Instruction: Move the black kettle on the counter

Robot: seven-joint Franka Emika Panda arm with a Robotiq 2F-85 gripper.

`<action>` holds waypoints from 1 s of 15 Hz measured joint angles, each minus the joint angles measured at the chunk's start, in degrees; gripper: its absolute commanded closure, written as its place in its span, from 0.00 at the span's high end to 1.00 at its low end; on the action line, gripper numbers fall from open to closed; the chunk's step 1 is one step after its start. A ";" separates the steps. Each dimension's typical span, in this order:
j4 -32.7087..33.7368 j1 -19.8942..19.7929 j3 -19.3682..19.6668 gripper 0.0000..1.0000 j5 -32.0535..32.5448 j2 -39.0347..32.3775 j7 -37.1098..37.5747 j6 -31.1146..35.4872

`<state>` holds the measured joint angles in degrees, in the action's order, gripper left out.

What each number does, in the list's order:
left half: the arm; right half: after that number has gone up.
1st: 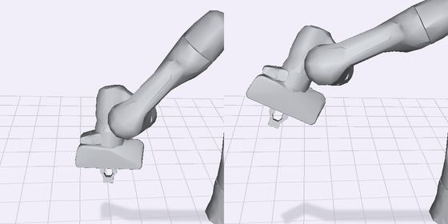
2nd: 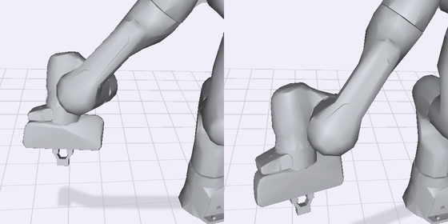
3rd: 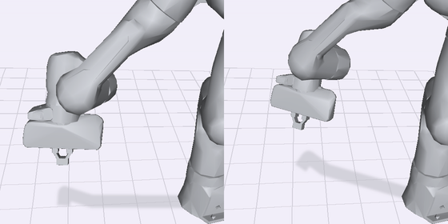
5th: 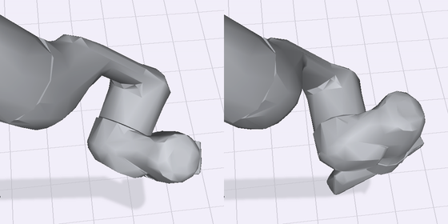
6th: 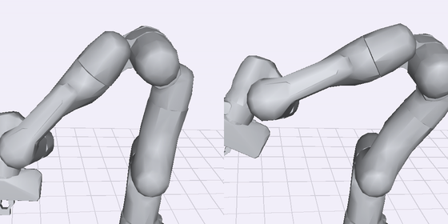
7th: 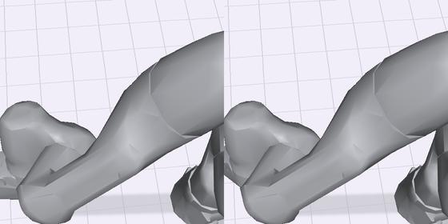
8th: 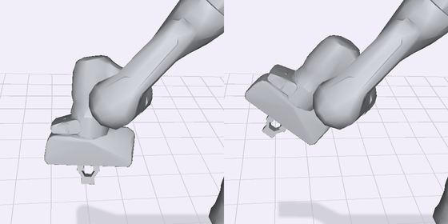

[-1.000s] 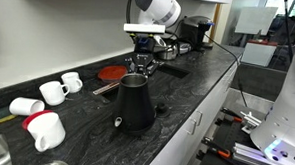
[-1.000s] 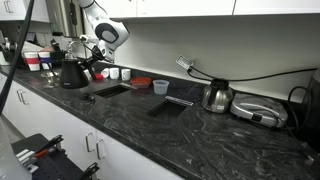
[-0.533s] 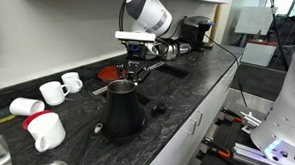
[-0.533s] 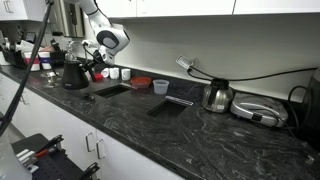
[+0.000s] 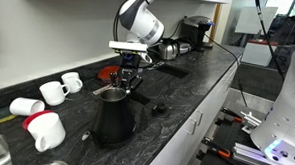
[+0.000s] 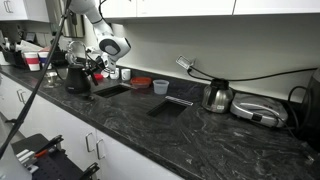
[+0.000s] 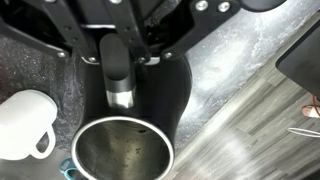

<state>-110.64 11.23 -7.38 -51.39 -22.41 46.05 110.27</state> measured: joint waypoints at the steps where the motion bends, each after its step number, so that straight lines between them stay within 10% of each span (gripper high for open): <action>1: 0.20 0.02 0.00 0.50 0.03 -0.11 0.00 0.00; 10: 2.02 0.03 0.09 0.99 0.08 0.99 0.00 -1.39; 15: 0.79 -1.17 0.96 1.00 0.08 5.60 0.00 -8.44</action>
<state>-109.86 10.06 -6.43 -51.31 -16.81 46.04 101.83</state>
